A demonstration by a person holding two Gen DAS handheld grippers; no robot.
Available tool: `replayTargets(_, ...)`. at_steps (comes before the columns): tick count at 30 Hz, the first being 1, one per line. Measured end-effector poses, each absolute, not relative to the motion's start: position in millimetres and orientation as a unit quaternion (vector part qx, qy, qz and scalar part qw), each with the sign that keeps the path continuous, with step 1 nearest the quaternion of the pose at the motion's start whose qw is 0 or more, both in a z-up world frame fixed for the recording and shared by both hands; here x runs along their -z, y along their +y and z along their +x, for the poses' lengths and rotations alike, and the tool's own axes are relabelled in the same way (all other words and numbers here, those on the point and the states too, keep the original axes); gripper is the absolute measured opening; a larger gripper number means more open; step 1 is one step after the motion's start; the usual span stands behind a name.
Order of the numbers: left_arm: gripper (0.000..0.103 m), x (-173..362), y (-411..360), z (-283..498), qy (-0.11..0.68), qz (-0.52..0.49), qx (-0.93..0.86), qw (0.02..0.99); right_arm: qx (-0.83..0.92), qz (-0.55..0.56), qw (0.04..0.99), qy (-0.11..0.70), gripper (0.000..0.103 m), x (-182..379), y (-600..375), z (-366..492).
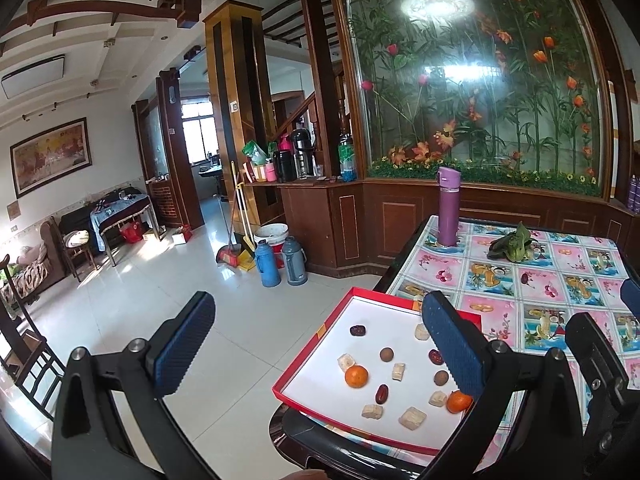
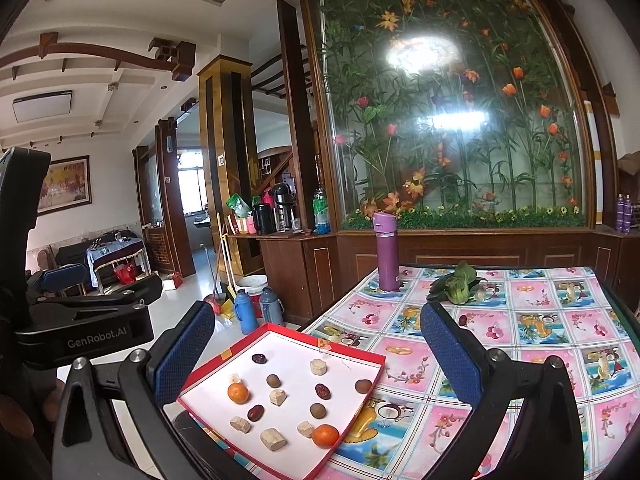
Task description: Organize fruits
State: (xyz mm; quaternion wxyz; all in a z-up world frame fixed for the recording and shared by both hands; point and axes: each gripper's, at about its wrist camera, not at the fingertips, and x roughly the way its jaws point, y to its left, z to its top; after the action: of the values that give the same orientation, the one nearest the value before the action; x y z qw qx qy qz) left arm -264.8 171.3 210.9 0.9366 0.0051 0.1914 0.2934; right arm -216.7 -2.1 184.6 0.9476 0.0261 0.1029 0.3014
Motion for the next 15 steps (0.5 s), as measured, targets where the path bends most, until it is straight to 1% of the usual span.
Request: replayTargets(15,0.103,-216.2,174.7,-264.6,0.185,-0.007,-0.295,0.937,-0.303,0.020,0.947,0.103,0.103,-181.5,3.6,-218.3)
